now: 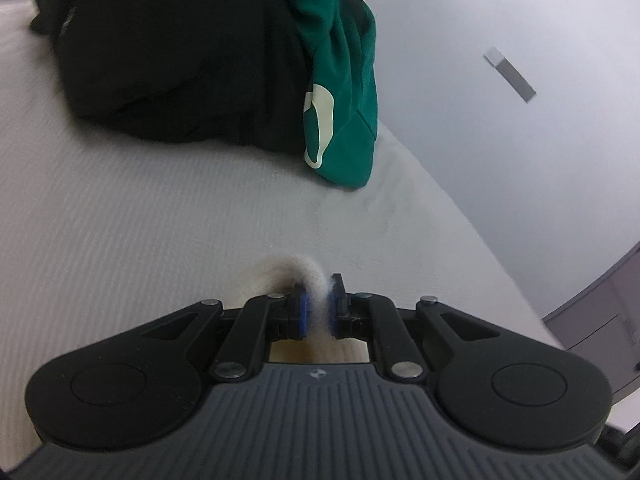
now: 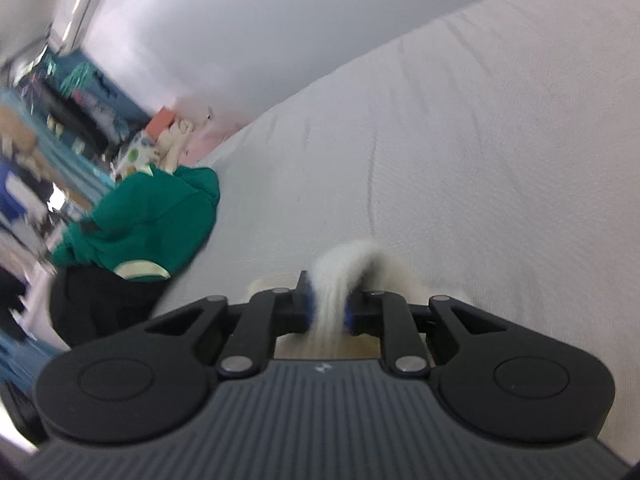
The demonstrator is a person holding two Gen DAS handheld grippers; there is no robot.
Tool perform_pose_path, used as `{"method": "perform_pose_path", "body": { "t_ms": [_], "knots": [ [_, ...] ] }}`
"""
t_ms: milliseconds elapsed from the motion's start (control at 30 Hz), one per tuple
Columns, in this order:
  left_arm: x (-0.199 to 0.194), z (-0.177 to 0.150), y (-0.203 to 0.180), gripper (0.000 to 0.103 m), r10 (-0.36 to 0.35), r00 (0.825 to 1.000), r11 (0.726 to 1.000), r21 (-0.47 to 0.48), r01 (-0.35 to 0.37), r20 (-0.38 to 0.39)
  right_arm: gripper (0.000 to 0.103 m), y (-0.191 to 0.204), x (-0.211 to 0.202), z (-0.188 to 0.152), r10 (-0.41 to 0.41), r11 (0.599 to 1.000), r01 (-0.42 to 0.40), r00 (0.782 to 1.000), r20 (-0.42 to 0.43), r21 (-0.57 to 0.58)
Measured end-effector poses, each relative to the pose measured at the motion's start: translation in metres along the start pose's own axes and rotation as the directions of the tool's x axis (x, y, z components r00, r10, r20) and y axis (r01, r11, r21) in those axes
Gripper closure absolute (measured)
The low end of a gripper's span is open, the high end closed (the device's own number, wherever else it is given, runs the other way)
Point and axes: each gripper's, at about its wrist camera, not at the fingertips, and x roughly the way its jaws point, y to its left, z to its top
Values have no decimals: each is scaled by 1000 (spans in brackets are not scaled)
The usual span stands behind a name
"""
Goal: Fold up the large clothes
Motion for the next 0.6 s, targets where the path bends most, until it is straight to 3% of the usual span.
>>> {"method": "perform_pose_path", "body": {
  "t_ms": [100,233,333,433,467,533,567,600],
  "knots": [
    [25,-1,3,91,21,1000,999,33,-21,-9,85,3,18,4,-34,997,34,999,6,-72],
    [53,-7,14,91,46,997,998,52,-43,-62,85,-9,44,6,-49,997,48,999,-14,-58],
    [55,-5,19,91,30,997,999,29,-28,-67,85,-8,45,5,-56,996,54,998,-18,-76],
    [43,-7,11,89,41,998,996,84,-37,-51,84,0,40,3,-67,992,65,998,-8,-107],
    [39,-8,7,85,50,997,993,109,-44,-51,83,3,37,2,-70,990,69,998,-4,-121],
    [28,-10,-1,62,53,997,988,148,-46,-48,80,11,30,-1,-75,985,75,997,3,-158],
    [21,-12,-5,44,52,998,986,164,-45,-39,77,18,28,-2,-80,981,80,997,8,-177],
    [11,-14,-8,43,45,999,983,179,-40,-19,74,24,24,-5,-84,977,85,996,14,-195]
  ]
}}
